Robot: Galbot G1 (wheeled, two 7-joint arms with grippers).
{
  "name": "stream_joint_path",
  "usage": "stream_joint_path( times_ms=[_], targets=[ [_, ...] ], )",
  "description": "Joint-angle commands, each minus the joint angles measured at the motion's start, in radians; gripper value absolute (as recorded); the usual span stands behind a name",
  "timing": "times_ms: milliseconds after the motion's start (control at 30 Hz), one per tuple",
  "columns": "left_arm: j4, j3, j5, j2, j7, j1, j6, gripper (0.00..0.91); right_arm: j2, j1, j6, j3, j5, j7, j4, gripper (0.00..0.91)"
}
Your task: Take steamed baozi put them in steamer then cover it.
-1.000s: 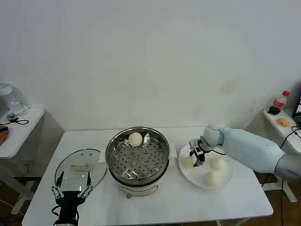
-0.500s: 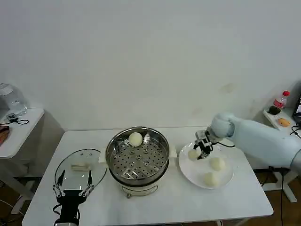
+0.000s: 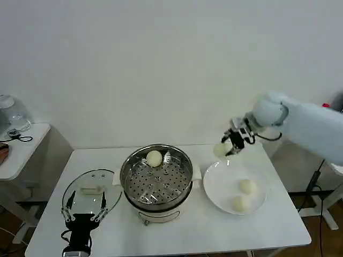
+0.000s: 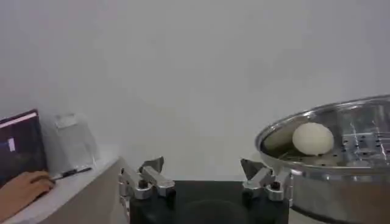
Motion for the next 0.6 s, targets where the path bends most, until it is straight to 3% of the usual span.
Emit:
stream_joint_path(
  times_ms=[33, 167, 333, 600],
  targets=[
    [-0.004, -0.002, -0.001, 0.001, -0.001, 0.001, 0.001, 0.907, 0.111, 0.213, -0.064, -0.080, 0.188, 0.028, 0.062, 0.595],
    [-0.007, -0.011, -0.002, 0.000, -0.005, 0.001, -0.001, 0.907, 0.255, 0.171, -0.144, -0.068, 0.289, 0.081, 0.052, 0.595],
    [-0.024, -0.036, -0.011, -0.011, -0.011, 0.004, -0.001, 0.907, 0.442, 0.085, -0.222, -0.047, 0.334, 0.127, -0.010, 0.605],
    [-0.052, -0.061, -0.024, -0.022, -0.009, -0.003, 0.005, 0.907, 0.596, -0.034, -0.293, -0.069, 0.348, 0.160, -0.146, 0.605]
  ],
)
